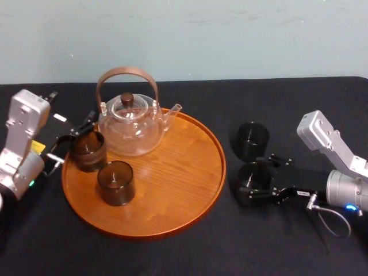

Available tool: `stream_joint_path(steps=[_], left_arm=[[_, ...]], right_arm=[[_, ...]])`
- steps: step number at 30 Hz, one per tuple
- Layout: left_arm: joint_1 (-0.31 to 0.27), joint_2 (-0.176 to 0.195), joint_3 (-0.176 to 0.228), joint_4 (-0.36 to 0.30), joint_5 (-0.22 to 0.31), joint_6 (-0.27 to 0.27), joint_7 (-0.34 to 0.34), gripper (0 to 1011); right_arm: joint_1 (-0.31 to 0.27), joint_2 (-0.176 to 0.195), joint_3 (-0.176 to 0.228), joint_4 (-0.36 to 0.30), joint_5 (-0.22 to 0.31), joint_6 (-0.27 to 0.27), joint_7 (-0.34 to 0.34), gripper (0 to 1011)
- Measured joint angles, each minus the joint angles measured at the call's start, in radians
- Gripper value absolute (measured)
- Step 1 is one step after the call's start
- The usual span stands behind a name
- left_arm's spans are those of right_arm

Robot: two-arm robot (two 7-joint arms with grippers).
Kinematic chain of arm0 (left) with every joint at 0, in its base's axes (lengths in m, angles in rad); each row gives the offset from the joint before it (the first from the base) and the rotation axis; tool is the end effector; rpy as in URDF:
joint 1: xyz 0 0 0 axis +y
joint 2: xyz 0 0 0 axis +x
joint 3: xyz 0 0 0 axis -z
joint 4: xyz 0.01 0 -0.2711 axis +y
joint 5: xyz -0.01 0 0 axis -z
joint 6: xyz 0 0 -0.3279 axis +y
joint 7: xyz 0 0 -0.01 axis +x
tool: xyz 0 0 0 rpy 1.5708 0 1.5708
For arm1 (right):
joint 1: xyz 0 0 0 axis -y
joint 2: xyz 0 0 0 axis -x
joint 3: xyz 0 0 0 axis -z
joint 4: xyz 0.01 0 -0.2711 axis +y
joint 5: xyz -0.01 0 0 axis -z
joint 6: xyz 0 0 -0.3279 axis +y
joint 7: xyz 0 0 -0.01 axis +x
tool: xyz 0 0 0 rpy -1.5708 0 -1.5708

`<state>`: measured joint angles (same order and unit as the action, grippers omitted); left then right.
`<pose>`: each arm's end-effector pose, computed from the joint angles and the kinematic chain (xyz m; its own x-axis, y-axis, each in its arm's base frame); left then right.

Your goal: Pick up the glass from the table and place it on the tray.

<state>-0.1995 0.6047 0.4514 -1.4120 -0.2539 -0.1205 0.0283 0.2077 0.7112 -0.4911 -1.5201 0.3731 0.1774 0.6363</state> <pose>0.3730 0.0669 -0.2907 0.2923 0.8803 0.3737 -0.9553 0.2873 0.0703 0.3678 -0.0714 -0.2641 0.8320 -0.5473 0.0907 0.5221 0.7171 -0.4618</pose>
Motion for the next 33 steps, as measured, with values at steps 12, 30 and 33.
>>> stream_joint_path(steps=[12,30,33], left_arm=[[0.0,0.0,0.0,0.0,0.0,0.0,0.0,1001],[0.0,0.0,0.0,0.0,0.0,0.0,0.0,1001],[0.0,0.0,0.0,0.0,0.0,0.0,0.0,1001]], right_arm=[[-0.001,0.001,0.002,-0.001,0.002,0.0,0.001,904],[-0.008,0.009,0.015,-0.016,0.012,-0.022,0.001,905],[-0.008,0.012,0.022,-0.026,0.013,-0.031,-0.001,904]])
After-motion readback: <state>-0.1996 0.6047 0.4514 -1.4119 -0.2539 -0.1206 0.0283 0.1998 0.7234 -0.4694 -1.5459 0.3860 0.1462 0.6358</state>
